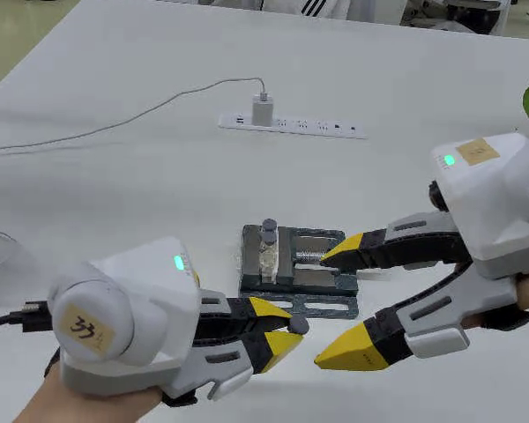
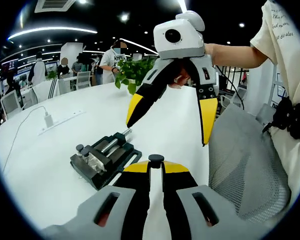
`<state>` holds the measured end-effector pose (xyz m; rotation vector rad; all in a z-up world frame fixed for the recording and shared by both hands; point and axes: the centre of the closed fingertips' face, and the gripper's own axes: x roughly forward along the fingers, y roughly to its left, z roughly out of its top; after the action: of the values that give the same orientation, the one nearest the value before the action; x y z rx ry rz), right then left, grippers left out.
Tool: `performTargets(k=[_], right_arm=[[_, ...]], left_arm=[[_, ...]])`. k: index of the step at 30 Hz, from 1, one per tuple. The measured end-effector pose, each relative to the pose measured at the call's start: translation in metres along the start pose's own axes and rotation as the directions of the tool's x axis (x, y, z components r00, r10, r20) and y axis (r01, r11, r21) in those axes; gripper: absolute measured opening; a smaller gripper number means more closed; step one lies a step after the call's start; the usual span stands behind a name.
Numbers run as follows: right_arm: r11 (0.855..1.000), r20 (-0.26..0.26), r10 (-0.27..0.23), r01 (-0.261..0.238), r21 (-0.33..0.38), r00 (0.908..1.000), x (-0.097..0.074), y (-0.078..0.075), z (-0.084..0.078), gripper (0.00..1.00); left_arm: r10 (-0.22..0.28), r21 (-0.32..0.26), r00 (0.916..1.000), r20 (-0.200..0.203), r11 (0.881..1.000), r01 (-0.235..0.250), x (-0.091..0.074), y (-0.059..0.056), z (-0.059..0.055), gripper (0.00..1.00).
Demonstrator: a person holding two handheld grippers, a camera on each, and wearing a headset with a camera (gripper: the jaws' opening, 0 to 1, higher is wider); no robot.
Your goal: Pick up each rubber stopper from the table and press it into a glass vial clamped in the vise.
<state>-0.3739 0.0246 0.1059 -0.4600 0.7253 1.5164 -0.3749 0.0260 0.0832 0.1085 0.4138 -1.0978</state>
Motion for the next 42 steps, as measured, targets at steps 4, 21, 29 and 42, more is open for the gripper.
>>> performTargets(k=[4,21,29,42], right_arm=[[0.996,-0.062,0.012,-0.018,-0.088,0.998,0.006,0.006,-0.001,0.5],[0.965,-0.224,0.032,-0.088,-0.245,0.9741,0.02,0.012,-0.013,0.19],[0.947,-0.263,0.035,-0.116,-0.301,0.9643,0.023,0.015,-0.018,0.13],[0.933,-0.287,0.043,-0.141,-0.332,0.9571,0.025,0.018,-0.02,0.1]], left_arm=[[-0.008,0.011,0.9999,-0.015,1.0,0.008,-0.001,0.0,-0.001,0.05],[-0.06,0.064,0.9952,-0.077,0.996,0.065,0.0,-0.008,-0.006,0.05],[-0.072,0.062,0.9941,-0.081,0.995,0.077,0.002,-0.01,-0.006,0.05],[-0.094,0.036,0.9935,-0.064,0.995,0.097,0.002,-0.012,-0.005,0.05]])
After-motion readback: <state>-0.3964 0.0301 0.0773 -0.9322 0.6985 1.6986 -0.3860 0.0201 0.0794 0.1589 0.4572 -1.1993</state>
